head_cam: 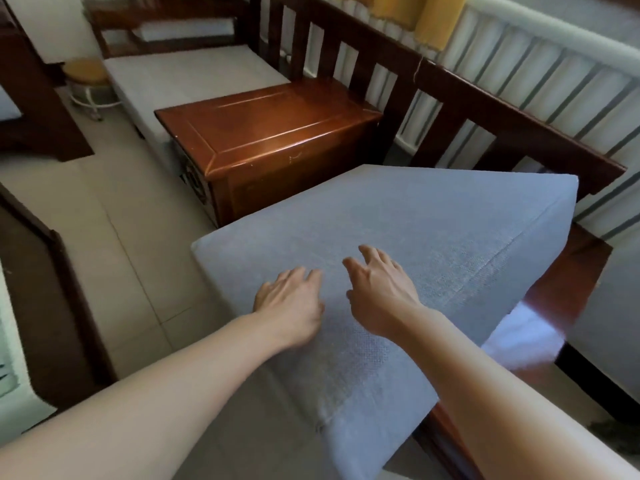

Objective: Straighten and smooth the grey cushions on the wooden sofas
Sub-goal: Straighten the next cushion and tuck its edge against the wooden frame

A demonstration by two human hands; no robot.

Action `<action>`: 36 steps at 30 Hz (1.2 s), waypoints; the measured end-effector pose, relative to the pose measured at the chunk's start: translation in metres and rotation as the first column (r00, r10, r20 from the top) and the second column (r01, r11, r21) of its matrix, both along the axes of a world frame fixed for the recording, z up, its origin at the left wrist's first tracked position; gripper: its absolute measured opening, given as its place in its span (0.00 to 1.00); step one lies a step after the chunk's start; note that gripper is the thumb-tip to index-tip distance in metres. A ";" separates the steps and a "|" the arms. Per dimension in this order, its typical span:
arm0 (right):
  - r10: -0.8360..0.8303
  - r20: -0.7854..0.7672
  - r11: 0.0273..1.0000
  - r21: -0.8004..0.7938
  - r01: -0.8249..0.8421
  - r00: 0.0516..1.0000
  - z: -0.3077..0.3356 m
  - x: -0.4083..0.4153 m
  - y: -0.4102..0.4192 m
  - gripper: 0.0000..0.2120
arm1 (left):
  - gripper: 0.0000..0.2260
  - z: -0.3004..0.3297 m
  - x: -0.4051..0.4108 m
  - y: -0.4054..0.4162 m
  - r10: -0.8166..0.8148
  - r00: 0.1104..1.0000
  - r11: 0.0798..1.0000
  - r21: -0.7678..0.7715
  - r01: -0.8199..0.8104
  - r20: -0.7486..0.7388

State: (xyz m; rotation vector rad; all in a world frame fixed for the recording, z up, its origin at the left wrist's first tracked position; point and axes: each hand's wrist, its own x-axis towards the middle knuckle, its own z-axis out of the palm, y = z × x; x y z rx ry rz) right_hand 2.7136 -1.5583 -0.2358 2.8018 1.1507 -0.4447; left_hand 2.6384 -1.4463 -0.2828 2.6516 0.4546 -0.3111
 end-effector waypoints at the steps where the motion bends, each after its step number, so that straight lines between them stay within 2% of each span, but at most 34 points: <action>1: -0.016 -0.001 1.000 -0.007 0.016 1.000 -0.005 -0.005 0.012 0.19 | 0.23 -0.005 -0.005 0.017 -0.005 1.000 1.000 0.012 0.005 -0.027; 7: -0.108 -0.025 0.991 -0.078 0.105 0.994 -0.048 -0.038 0.114 0.25 | 0.34 -0.048 -0.035 0.122 -0.060 0.988 0.998 -0.004 0.060 -0.146; 11: -0.119 -0.055 0.988 -0.101 0.113 0.991 -0.080 -0.061 0.186 0.27 | 0.34 -0.073 -0.056 0.188 -0.081 0.985 0.996 -0.049 0.074 -0.155; 13: -0.118 -0.066 0.989 -0.102 0.111 0.991 -0.096 -0.068 0.214 0.26 | 0.31 -0.087 -0.062 0.220 -0.038 0.987 0.996 -0.084 0.025 -0.156; 18: -0.105 -0.092 0.984 -0.153 0.091 0.990 -0.135 -0.071 0.258 0.25 | 0.29 -0.124 -0.064 0.273 0.170 0.962 0.948 -0.230 -0.219 -0.213; 23: -0.078 -0.142 0.984 -0.173 0.053 0.987 -0.175 -0.053 0.293 0.28 | 0.28 -0.160 -0.047 0.312 0.251 0.924 0.912 -0.248 -0.326 -0.288; 28: -0.018 -0.117 0.993 -0.121 0.003 0.993 -0.226 -0.025 0.335 0.31 | 0.25 -0.212 -0.012 0.348 0.305 0.917 0.894 -0.253 -0.369 -0.257; 31: 0.011 -0.120 0.989 -0.143 -0.028 0.993 -0.271 -0.012 0.360 0.34 | 0.25 -0.261 0.008 0.366 0.354 0.897 0.861 -0.282 -0.423 -0.267; 36: 0.058 0.002 0.979 -0.196 -0.057 0.998 -0.321 0.003 0.387 0.40 | 0.24 -0.323 0.035 0.386 0.417 0.868 0.789 -0.365 -0.494 -0.272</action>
